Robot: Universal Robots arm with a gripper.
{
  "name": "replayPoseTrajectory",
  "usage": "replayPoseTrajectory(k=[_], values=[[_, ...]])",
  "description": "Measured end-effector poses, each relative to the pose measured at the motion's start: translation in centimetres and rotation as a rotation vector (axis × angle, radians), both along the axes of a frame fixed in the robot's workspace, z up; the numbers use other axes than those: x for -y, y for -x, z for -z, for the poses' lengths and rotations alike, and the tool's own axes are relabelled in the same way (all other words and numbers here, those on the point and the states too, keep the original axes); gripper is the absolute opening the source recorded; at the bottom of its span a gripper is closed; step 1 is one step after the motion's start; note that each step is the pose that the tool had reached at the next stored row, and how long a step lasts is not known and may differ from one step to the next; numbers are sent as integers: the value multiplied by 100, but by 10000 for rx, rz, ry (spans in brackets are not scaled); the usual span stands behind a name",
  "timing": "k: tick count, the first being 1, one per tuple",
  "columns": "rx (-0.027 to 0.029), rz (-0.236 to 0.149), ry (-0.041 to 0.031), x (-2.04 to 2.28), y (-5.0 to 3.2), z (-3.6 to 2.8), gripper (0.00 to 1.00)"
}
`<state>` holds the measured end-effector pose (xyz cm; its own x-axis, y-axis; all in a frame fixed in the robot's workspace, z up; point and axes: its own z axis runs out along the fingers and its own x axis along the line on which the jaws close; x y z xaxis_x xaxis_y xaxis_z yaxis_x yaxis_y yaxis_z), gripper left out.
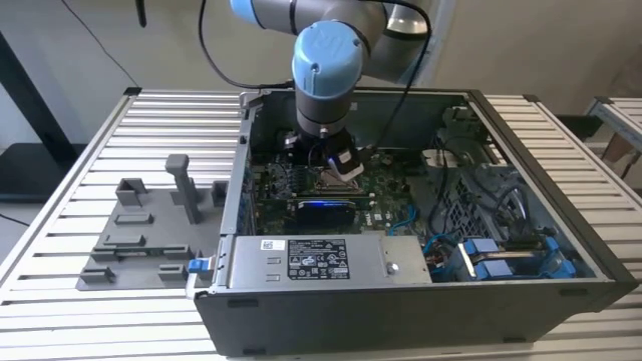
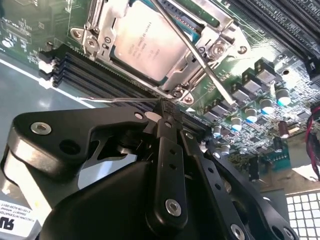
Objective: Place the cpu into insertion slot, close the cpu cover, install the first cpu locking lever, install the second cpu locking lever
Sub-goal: 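Install the first cpu locking lever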
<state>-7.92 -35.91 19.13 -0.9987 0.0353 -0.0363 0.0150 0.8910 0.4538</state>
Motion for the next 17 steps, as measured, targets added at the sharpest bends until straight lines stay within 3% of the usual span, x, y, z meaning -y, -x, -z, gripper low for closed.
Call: replayPoseTrajectory(k=[5,12,17], values=[[-1,2,-15,28,-4,1,11],[-2,1,-14,-20,-11,4,11],[-1,2,-20,-15,-18,6,11]])
